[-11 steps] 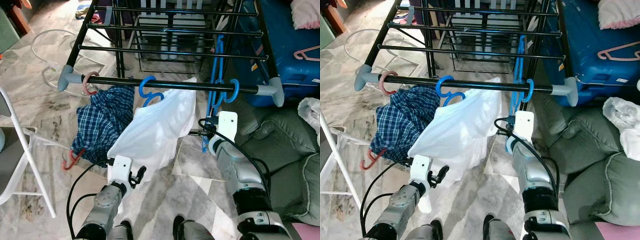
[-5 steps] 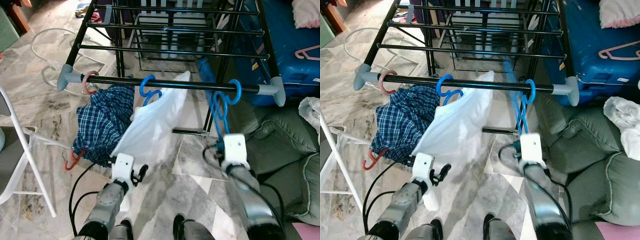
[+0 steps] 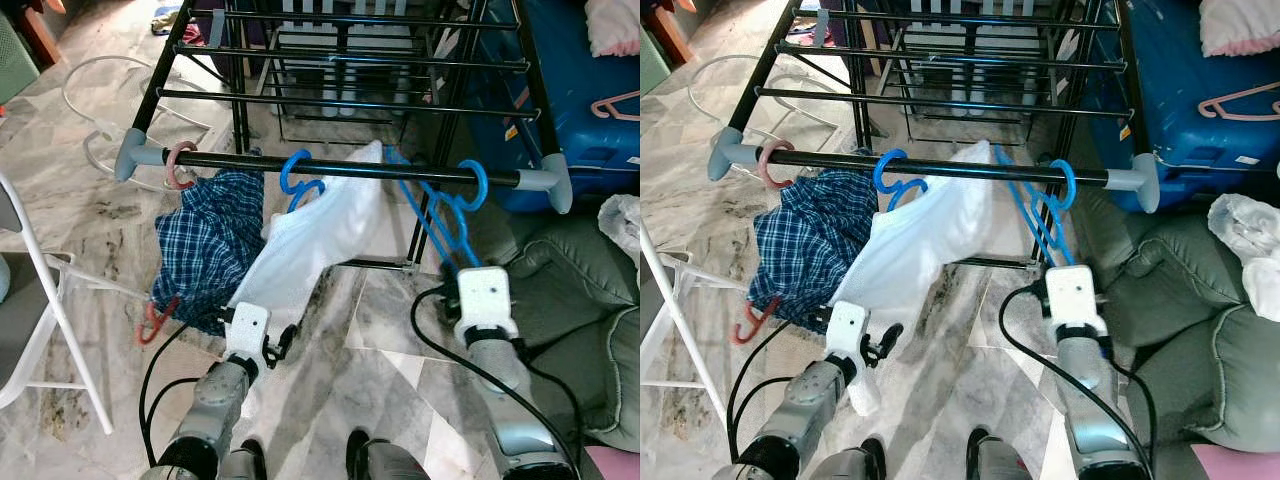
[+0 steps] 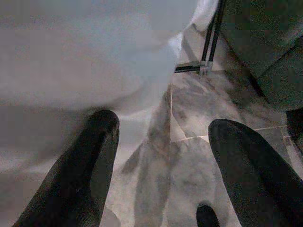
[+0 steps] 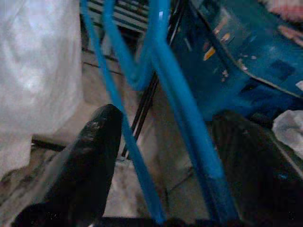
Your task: Hang hanger
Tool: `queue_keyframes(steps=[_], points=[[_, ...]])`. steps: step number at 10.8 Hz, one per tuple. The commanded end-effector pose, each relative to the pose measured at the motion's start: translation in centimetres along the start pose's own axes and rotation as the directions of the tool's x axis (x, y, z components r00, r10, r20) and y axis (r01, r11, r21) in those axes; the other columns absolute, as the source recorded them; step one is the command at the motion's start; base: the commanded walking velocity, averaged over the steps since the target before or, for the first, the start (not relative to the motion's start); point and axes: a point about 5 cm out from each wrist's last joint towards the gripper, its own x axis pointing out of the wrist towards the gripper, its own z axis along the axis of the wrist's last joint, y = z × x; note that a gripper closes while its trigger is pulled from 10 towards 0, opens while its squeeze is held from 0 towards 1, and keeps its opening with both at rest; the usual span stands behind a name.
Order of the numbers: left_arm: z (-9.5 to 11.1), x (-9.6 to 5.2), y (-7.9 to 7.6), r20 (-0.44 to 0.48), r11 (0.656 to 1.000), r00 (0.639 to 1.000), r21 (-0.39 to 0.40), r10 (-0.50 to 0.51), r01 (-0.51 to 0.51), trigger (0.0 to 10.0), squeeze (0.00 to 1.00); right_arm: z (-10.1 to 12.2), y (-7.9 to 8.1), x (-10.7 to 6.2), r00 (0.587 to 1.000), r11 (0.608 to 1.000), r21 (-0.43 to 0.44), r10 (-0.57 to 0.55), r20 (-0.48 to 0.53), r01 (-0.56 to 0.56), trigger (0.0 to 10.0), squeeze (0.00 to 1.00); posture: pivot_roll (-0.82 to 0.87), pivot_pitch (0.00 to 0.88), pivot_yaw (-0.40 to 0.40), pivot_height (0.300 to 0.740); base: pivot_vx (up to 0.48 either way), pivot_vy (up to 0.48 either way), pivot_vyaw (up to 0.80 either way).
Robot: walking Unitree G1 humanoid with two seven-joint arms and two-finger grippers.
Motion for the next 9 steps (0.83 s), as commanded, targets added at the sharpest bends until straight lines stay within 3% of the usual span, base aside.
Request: queue_keyframes(steps=[1, 5, 9], points=[[-0.7, -0.3, 0.3, -0.030, 1.000, 0.999, 0.011, 0.018, -0.017, 10.0, 0.00, 0.1, -0.5, -0.3, 0.999, 1.000, -0.006, -0.027, 0.018, 0.027, 10.0, 1.00, -0.08, 0.194, 0.020, 0.740, 0.000, 0.000, 0.00], [-1.1, -0.5, 0.6, -0.041, 0.998, 0.998, 0.035, 0.051, -0.050, 10.0, 0.00, 2.5, -0.7, -0.2, 0.986, 1.000, -0.006, -0.014, 0.164, 0.015, 10.0, 1.00, -0.07, 0.189, 0.011, 0.740, 0.000, 0.000, 0.00], [-1.5, -0.7, 0.7, -0.054, 0.997, 0.997, 0.045, 0.059, -0.057, 10.0, 0.00, 2.2, 0.0, 0.0, 0.988, 1.000, 0.009, 0.017, 0.153, -0.019, 10.0, 1.00, -0.05, 0.185, 0.005, 0.740, 0.000, 0.000, 0.00]])
